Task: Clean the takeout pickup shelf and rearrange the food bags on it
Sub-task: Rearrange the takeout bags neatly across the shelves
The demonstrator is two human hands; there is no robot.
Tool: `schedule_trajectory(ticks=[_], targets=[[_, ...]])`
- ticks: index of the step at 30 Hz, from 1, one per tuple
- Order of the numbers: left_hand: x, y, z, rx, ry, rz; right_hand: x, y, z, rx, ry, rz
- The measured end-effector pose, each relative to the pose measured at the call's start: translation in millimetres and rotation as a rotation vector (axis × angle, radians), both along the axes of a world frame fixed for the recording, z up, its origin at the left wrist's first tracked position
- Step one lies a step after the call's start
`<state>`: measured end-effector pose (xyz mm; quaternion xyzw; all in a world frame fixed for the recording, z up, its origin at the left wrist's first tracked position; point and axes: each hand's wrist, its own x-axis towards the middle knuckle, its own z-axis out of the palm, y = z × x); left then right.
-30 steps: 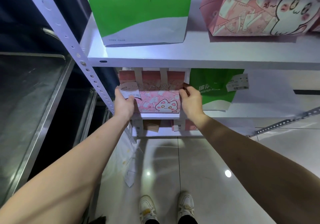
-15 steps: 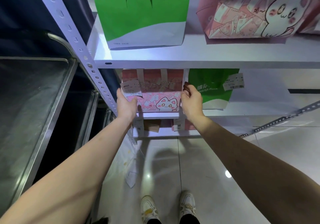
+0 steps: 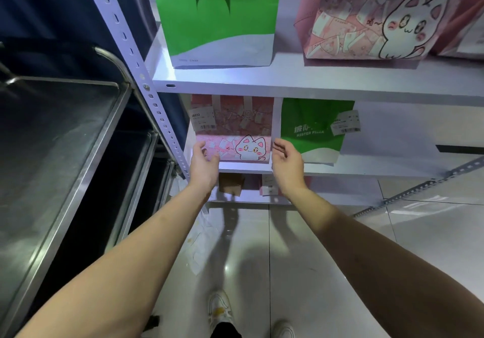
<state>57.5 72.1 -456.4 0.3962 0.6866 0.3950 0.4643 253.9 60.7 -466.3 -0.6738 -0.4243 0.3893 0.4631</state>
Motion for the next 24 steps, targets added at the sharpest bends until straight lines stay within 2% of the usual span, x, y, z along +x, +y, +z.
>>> schedule_trajectory(ticks=[7, 15, 24], targets=[[37, -55, 3, 0.001, 0.024, -0.009, 19, -48, -2, 0.020, 0.001, 0.071], [81, -121, -13, -0.007, 0.128, -0.074, 52, -108, -17, -0.053, 0.032, 0.065], [110, -158, -67, -0.082, 0.173, -0.091, 74, -152, -85, -0.161, 0.004, 0.015]])
